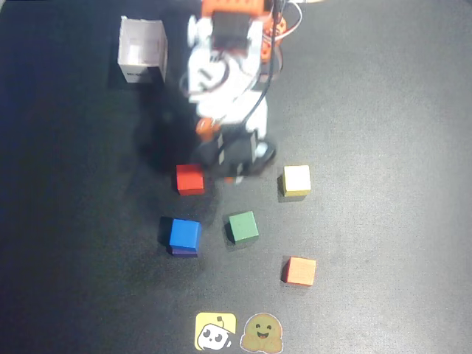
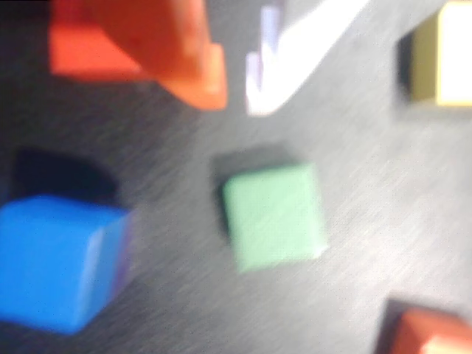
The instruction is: Put the blue cube on top of the purple cube.
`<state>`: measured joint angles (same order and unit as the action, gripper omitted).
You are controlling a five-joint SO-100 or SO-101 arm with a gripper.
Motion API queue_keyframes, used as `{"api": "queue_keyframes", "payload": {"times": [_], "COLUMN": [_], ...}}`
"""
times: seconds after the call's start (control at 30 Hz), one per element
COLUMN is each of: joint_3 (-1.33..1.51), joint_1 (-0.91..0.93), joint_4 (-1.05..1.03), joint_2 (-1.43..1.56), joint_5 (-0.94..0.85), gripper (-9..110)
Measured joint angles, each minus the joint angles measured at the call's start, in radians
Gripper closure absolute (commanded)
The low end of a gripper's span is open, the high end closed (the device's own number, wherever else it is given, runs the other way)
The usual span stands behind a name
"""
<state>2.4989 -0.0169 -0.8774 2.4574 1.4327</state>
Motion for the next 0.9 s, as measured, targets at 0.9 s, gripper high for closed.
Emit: {"api": "queue_keyframes", "payload": {"times": [0.9], "joint_3": [0.380], "joint_1": [-0.031], "joint_4": [-0.380], "joint_2": [0.624], "joint_5": [0.107], "gripper": [101]}}
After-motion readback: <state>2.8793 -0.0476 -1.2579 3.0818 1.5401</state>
